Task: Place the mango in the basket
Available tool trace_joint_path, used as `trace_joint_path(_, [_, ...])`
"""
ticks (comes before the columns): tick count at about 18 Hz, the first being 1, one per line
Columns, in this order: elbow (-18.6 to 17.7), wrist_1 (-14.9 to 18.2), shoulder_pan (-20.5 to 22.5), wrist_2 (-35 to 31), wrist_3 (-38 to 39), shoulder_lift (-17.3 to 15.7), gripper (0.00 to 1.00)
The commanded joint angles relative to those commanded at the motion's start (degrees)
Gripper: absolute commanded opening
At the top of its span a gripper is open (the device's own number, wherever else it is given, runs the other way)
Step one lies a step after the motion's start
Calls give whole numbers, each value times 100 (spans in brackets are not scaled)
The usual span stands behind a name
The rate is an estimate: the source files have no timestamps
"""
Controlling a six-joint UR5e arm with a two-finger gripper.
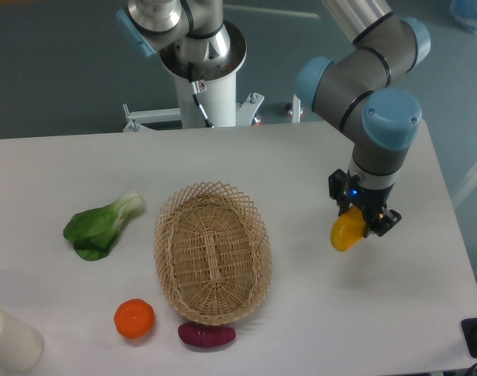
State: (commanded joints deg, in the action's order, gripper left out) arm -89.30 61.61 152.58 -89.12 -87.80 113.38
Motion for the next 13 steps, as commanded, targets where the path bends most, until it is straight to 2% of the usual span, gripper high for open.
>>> trace_joint_path(6, [9, -9, -9, 0, 35, 0, 34])
trace_joint_path(13, [88, -44, -263, 61, 456, 70, 33])
